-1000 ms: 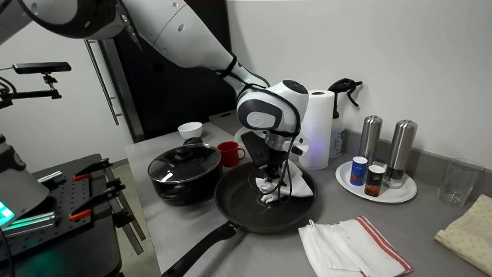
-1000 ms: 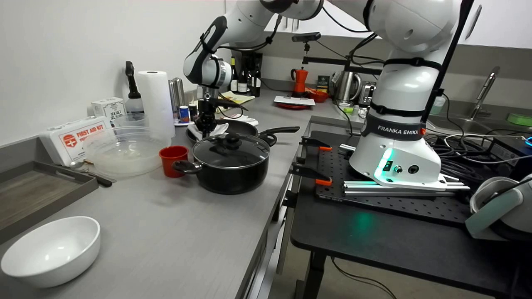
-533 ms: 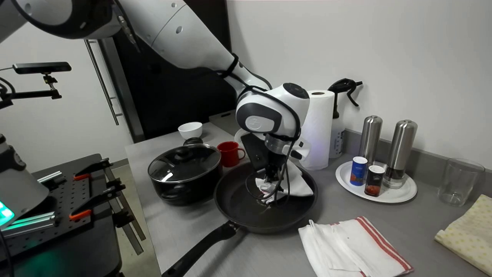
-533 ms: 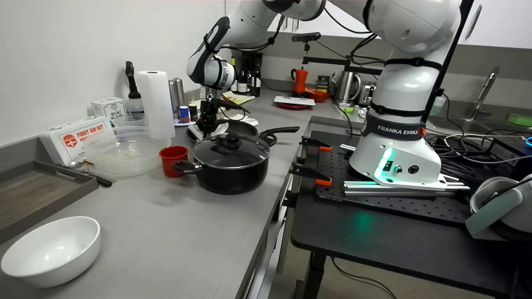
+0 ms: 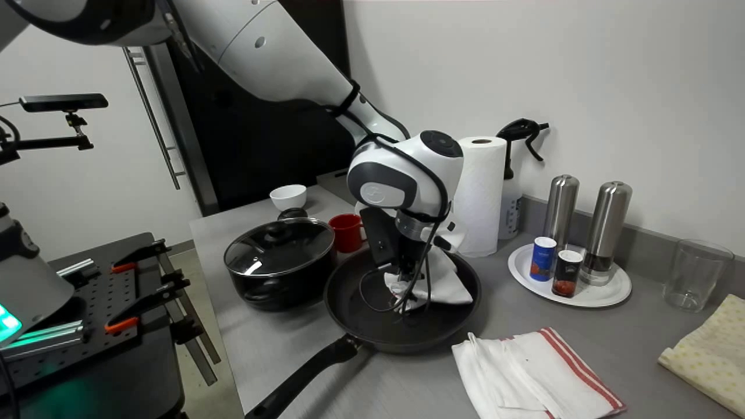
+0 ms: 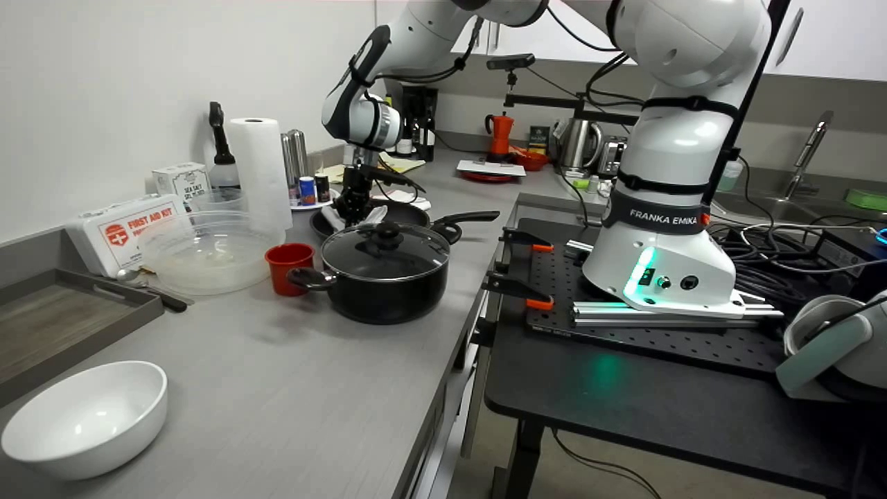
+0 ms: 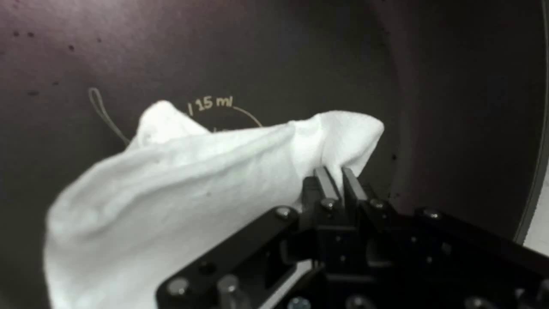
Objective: Pick up the cloth and wipe the pan
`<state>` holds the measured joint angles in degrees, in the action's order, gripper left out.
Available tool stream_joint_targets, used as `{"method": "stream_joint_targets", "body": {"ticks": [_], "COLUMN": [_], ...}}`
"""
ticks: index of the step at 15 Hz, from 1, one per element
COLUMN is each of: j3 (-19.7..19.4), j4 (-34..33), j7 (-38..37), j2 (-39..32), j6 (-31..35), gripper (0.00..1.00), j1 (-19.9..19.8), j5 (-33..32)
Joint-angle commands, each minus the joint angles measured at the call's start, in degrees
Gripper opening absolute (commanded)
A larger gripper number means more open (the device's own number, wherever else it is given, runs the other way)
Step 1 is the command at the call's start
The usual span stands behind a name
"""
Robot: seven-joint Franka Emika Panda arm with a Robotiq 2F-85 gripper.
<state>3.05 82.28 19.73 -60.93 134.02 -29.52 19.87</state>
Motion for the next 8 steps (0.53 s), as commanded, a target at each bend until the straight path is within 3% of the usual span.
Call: {"method": "stream_joint_targets", "body": {"ticks": [1, 8], "j3": [-0.47, -0.77], "j4": [5.96, 11.11], "j7": [1.75, 1.68], "j2": [0.54, 2.60], "j6": [4.49, 7.08], "gripper": [0.02, 0.02], "j1": [-0.94, -3.00], "j5": [0.45, 1.41]}}
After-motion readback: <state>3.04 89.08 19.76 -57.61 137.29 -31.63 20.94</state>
